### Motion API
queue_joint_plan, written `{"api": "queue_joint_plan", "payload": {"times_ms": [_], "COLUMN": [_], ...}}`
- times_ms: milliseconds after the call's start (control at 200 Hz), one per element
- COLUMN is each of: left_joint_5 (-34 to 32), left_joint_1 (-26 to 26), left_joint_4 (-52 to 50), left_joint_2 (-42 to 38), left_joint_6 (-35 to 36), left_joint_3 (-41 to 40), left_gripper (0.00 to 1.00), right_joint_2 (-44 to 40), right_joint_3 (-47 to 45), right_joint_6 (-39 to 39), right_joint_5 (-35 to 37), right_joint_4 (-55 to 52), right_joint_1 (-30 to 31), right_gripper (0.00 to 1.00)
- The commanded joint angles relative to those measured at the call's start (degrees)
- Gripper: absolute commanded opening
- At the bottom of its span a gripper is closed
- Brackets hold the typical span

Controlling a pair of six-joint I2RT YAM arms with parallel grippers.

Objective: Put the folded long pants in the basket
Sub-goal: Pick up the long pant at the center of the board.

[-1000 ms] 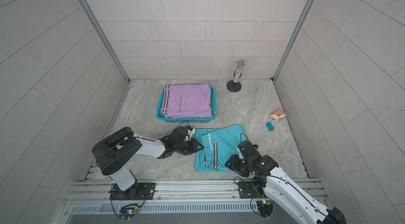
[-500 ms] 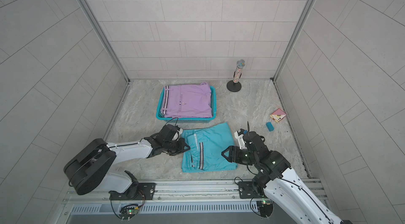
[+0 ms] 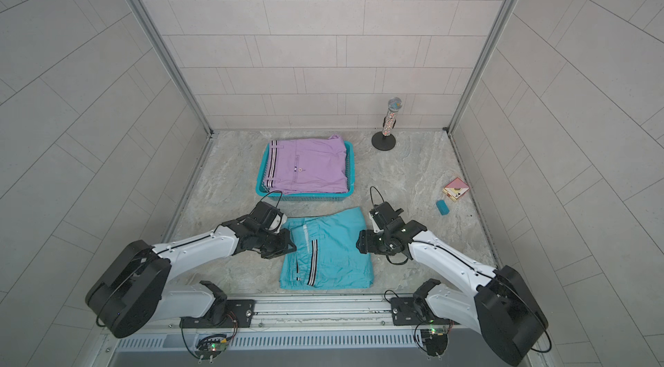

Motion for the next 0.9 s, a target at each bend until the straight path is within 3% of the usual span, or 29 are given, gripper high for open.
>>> {"api": "queue_joint_plan", "payload": {"times_ms": [0, 60, 105, 135, 195, 240, 535, 650, 785, 896], "left_joint_5": [0.76, 0.85, 1.07, 1.19, 1.20, 1.14, 0.06, -0.20, -1.05, -0.40], "left_joint_1": [0.68, 0.94, 1.17, 1.31, 1.73, 1.82, 1.89, 2.00, 3.95, 7.21], "left_joint_4": [-3.36, -3.44, -3.32, -3.36, -3.61, -3.92, -15.50, -20.42, -29.19, -33.32], "left_joint_2": [0.57, 1.24, 1.75, 1.89, 1.89, 1.60, -9.20, -14.96, -16.77, -14.43], "left_joint_6": [2.32, 2.37, 2.37, 2.38, 2.37, 2.38, 2.30, 1.45, 5.11, 8.30], "left_joint_3": [1.61, 2.00, 2.20, 2.34, 2.63, 2.84, 8.56, 13.27, 22.93, 31.40], "left_gripper": [0.00, 0.00, 0.00, 0.00, 0.00, 0.00, 0.00, 0.00, 0.00, 0.00], "right_joint_2": [5.05, 8.04, 10.08, 11.12, 11.92, 11.22, -7.61, -14.00, -17.05, -13.63], "right_joint_3": [1.37, 0.94, 0.59, 0.50, 0.49, 0.40, 4.26, 10.66, 18.78, 27.42], "right_joint_6": [-2.66, -1.83, -1.24, -0.98, -0.54, -0.29, 0.06, 0.18, -1.03, -3.34], "right_joint_5": [0.49, -1.68, -2.90, -3.57, -4.01, -4.09, 1.32, 3.18, 6.07, 7.57], "right_joint_4": [7.39, 10.85, 12.88, 13.74, 14.56, 14.53, -1.66, -8.46, -12.49, -13.31], "right_joint_1": [0.20, 0.21, 0.17, 0.24, 0.32, 0.51, 4.70, 5.85, 5.78, 5.37], "right_gripper": [0.72, 0.66, 0.55, 0.44, 0.12, 0.00, 0.00, 0.00, 0.00, 0.00]}}
